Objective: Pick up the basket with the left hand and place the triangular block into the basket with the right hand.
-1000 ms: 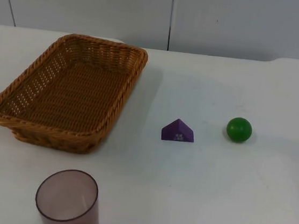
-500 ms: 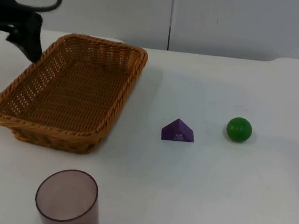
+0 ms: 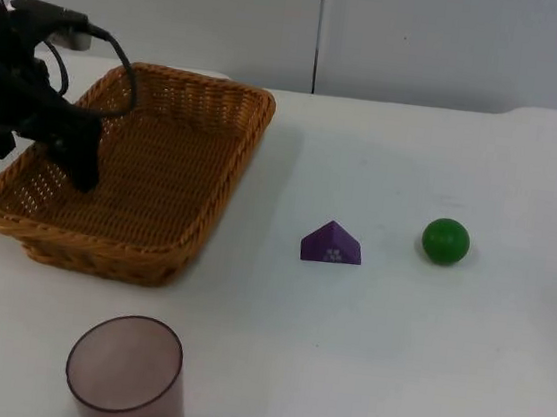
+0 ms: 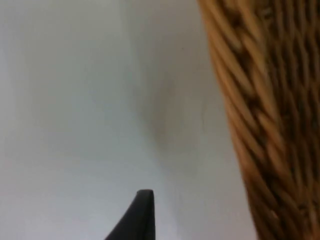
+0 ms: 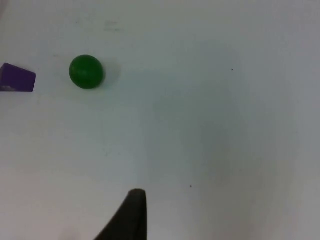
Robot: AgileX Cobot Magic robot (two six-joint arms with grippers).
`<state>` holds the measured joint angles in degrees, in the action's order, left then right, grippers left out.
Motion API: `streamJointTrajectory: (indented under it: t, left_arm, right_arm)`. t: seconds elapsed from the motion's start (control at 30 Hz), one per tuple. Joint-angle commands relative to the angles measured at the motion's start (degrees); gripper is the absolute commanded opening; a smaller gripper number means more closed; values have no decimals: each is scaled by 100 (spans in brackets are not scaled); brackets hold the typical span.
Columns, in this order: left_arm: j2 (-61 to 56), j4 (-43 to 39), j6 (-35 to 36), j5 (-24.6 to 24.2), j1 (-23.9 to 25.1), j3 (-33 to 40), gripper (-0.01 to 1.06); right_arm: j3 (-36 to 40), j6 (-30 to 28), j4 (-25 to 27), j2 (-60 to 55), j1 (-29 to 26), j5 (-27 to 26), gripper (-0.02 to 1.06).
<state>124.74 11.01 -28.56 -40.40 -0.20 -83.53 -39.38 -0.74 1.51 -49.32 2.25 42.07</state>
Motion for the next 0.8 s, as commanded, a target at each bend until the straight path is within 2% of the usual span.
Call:
streamJointTrajectory:
  t: [0.0,0.17,0.23,0.27,0.3,0.37,0.47,0.5,0.53,0.57,0.77]
  left_arm:
    - [99,213,-165,131,28,-80,105]
    - [356,441,-307,221,28,-141,104]
    - [416,505,-307,301,28,-141,99]
    - [426,505,-307,312,28,-141,91]
    - [426,505,-307,312,28,-141,91]
    - [425,520,-307,342,28,-141,71]
    - [425,499,-180,405,28,-141,27]
    - [425,499,-180,405,28,-141,27]
    - [425,499,-151,409,28,-150,20]
    - [425,499,-87,432,28,-192,0]
    - [158,491,576,266,28,-428,0]
  right_arm:
    - [-41,-16,23,-15,-31,-36,105]
    - [-41,-16,22,-15,-31,-73,105]
    - [-41,-16,22,-15,-31,-98,105]
    - [-41,-16,22,-15,-31,-98,105]
    - [-41,-16,22,-15,-31,-98,105]
    - [-41,-16,22,-15,-31,-98,105]
    - [-41,-16,25,-15,-31,-108,105]
    - [-41,-16,25,-15,-31,-108,105]
    - [-41,-16,25,-15,-31,-108,105]
    - [-41,-16,37,-15,-31,-110,105]
    - [-41,-16,74,-4,-31,-121,105]
